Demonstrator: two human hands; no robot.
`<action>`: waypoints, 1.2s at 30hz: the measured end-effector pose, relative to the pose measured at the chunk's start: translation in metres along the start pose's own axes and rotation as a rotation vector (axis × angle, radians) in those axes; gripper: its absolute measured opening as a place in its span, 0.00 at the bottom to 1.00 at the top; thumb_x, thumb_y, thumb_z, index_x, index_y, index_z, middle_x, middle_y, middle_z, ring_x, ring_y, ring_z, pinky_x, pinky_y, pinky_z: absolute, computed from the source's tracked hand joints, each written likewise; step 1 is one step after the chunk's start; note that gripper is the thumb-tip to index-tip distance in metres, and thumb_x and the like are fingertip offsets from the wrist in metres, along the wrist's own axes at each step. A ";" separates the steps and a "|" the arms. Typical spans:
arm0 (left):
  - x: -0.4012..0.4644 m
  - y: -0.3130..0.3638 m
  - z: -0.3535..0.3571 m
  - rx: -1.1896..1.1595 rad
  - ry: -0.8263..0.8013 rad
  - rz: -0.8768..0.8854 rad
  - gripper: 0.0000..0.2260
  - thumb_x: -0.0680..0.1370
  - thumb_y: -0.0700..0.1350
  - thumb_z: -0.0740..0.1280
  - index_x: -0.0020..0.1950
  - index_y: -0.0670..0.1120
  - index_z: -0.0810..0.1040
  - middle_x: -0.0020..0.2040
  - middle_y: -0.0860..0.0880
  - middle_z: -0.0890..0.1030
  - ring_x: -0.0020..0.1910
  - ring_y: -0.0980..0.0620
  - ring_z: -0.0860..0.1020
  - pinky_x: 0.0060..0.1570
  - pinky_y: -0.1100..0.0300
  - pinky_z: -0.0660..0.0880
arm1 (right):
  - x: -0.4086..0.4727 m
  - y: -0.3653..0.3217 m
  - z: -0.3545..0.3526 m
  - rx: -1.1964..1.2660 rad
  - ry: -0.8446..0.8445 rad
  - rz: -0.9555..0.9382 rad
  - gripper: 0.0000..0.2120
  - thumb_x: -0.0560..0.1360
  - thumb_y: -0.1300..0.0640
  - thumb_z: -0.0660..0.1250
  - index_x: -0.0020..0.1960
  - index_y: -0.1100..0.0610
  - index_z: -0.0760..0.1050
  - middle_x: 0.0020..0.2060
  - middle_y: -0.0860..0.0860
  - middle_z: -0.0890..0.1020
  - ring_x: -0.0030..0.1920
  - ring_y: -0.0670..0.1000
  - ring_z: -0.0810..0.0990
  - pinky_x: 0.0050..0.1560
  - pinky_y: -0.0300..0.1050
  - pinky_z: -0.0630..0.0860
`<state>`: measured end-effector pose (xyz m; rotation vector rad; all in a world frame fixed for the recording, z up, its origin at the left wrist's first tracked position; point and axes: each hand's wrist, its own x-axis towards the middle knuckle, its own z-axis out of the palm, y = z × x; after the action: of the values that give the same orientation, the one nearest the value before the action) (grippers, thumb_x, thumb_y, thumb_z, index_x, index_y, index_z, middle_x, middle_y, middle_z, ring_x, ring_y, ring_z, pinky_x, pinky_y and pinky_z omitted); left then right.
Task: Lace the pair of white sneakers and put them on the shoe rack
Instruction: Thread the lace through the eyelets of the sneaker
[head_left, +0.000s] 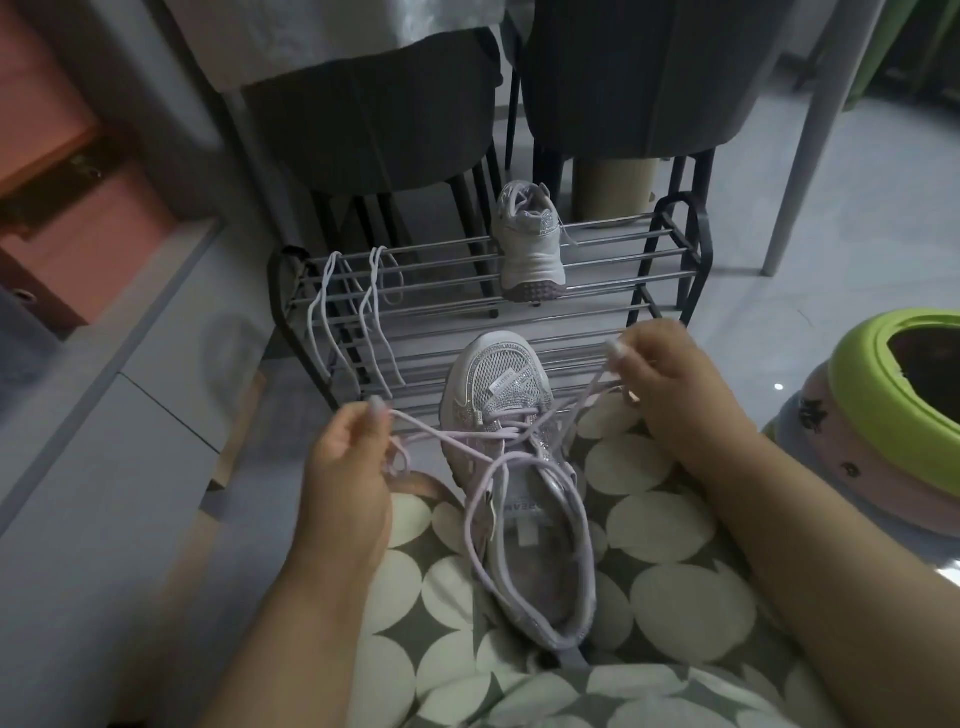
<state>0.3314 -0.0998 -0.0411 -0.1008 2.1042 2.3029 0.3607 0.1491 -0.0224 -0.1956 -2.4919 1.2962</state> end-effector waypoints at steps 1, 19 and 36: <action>0.002 0.000 -0.002 -0.061 0.045 -0.004 0.11 0.80 0.48 0.61 0.38 0.50 0.76 0.32 0.55 0.76 0.34 0.53 0.71 0.39 0.56 0.69 | 0.001 0.001 -0.002 0.029 0.072 0.040 0.19 0.80 0.51 0.59 0.36 0.62 0.73 0.34 0.55 0.74 0.37 0.51 0.72 0.40 0.46 0.68; -0.006 -0.012 0.014 0.859 -0.373 0.397 0.19 0.73 0.69 0.57 0.41 0.56 0.76 0.48 0.57 0.71 0.55 0.55 0.67 0.52 0.65 0.64 | -0.017 -0.007 0.014 -0.513 -0.408 -0.344 0.20 0.72 0.34 0.55 0.46 0.48 0.76 0.46 0.45 0.70 0.52 0.48 0.65 0.57 0.49 0.66; -0.009 0.005 0.020 -0.284 -0.268 -0.084 0.11 0.77 0.49 0.59 0.38 0.45 0.63 0.26 0.52 0.63 0.21 0.59 0.59 0.22 0.67 0.58 | -0.012 -0.013 0.006 0.702 -0.206 0.217 0.17 0.80 0.52 0.56 0.34 0.55 0.60 0.24 0.48 0.63 0.23 0.47 0.58 0.24 0.40 0.58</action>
<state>0.3392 -0.0805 -0.0338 0.1081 1.6135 2.3939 0.3703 0.1338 -0.0173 -0.1685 -2.0365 2.2848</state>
